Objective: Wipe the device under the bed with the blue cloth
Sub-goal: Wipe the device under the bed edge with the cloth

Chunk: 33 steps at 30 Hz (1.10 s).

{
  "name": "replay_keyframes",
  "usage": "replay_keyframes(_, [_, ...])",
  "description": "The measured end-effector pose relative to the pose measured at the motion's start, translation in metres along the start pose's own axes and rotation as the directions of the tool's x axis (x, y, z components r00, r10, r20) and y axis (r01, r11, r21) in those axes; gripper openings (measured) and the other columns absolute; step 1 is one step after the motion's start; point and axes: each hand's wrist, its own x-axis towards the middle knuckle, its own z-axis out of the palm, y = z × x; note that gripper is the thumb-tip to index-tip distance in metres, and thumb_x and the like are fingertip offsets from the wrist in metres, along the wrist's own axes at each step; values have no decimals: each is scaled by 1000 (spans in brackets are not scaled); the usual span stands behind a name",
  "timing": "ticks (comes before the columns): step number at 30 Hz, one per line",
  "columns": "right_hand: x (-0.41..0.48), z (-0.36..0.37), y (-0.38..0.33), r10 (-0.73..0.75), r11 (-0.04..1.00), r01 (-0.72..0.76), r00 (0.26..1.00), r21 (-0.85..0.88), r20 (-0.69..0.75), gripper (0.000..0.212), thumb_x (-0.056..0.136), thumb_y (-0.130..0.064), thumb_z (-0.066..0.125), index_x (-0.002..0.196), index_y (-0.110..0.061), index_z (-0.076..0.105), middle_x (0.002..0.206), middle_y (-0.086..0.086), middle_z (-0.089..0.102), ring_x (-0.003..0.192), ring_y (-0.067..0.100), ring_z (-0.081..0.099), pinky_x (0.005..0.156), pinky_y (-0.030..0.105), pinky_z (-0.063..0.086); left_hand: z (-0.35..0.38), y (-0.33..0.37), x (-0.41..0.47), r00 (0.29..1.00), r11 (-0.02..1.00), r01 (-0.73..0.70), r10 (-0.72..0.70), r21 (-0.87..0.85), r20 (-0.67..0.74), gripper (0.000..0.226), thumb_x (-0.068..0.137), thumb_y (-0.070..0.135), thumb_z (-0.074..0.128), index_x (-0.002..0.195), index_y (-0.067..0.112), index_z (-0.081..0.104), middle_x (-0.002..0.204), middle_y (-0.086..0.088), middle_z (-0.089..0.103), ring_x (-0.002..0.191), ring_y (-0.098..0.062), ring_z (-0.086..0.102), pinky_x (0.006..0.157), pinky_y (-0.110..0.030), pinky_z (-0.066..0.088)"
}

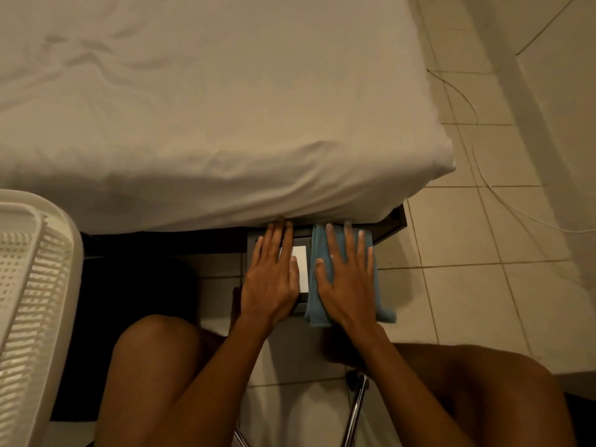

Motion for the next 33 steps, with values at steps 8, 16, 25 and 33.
replay_keyframes(8, [4,0,3,-23,1000,23,1000,-4,18,66,101,-55,23,158,-36,-6,167,-2,-16,153,20,-19,125,48,-4,-1,1,-1,1000,1000,-9,9,-13,4,61,103,35,25,158,19,3,166,-1,-1,152,-11,-9,125,-34,3])
replay_keyframes(16, [-15,8,-4,15,1000,-14,1000,-11,6,68,98,-54,18,158,-33,-4,167,4,-11,154,24,-13,124,52,-1,-3,1,0,1000,1000,6,-5,-28,29,59,104,36,22,157,22,0,166,1,-3,151,-8,-12,125,-34,2])
replay_keyframes(25, [-25,13,-2,57,998,-58,998,-30,-26,66,100,-50,20,159,-30,-3,168,6,-8,154,26,-10,124,52,2,-2,2,0,1000,1000,16,-16,1,19,58,105,34,20,157,20,0,166,-1,-1,152,-11,-8,125,-36,6])
replay_keyframes(33, [-25,8,-9,136,991,-137,989,-7,-65,65,101,-49,20,159,-30,-3,167,5,-10,154,24,-12,125,49,0,-1,2,2,1000,1000,8,-9,12,21,60,104,36,19,157,19,0,166,-1,-2,152,-11,-8,125,-37,6])
